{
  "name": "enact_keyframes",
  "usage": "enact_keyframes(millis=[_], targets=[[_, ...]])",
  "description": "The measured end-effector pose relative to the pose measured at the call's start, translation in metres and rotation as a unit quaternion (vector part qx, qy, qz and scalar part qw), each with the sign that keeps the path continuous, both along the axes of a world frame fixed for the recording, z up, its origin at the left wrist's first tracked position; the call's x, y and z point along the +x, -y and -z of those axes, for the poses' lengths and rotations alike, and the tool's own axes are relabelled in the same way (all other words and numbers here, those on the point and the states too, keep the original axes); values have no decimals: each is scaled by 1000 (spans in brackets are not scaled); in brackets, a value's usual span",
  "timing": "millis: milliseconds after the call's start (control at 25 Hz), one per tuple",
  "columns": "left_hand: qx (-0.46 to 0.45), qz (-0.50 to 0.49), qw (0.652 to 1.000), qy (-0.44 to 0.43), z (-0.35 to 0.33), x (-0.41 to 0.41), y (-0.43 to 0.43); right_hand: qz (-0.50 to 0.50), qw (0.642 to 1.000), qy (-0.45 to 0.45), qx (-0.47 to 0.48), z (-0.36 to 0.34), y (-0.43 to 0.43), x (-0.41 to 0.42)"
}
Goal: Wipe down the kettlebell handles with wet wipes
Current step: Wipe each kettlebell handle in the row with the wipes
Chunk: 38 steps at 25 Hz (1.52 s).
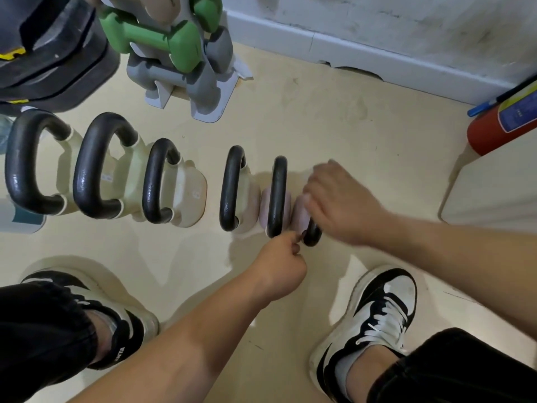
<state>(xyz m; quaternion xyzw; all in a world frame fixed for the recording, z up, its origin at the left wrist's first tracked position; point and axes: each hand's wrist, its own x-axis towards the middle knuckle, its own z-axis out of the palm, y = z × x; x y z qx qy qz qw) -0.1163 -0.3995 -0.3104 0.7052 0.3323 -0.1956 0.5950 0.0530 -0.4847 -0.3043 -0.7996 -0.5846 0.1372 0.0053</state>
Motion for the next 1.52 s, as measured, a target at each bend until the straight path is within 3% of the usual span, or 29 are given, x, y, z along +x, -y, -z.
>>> enact_keyframes(millis=[120, 200, 360, 600, 720, 800, 920, 1000, 1200, 1320, 1360, 1520], targets=[[8, -19, 1000, -2, -3, 9, 1, 161, 975, -141, -59, 3, -35, 39], [6, -30, 1000, -4, -5, 12, 4, 196, 961, -177, -79, 6, -41, 39], [-11, -50, 999, 8, -9, 7, 3, 143, 986, -81, 31, 12, -2, -19], [-36, -71, 997, 6, -8, -4, 1, -9, 997, -1, 78, 29, 49, -81], [-46, -97, 994, -9, 0, -2, 1, 77, 992, -27, 94, 25, 20, -48], [-51, -95, 994, -16, 2, 2, 4, 236, 959, -137, 74, 15, -11, -16], [-44, -84, 995, -24, 0, 8, 6, 437, 823, -364, 5, -7, -43, 21], [-48, -88, 995, -22, -2, 8, 4, 498, 779, -380, 15, -8, -46, 19], [-53, -75, 996, -10, -3, 2, 1, 577, 709, -372, 163, -18, -50, -57], [-65, -61, 996, -6, -7, -5, 4, 636, 569, -486, 190, -33, -48, -77], [-64, -61, 996, -8, -8, -9, 5, 645, 559, -484, 192, -36, -46, -80], [-47, -38, 998, 2, -18, -22, -6, 647, 635, -356, 225, -26, -46, -114]])
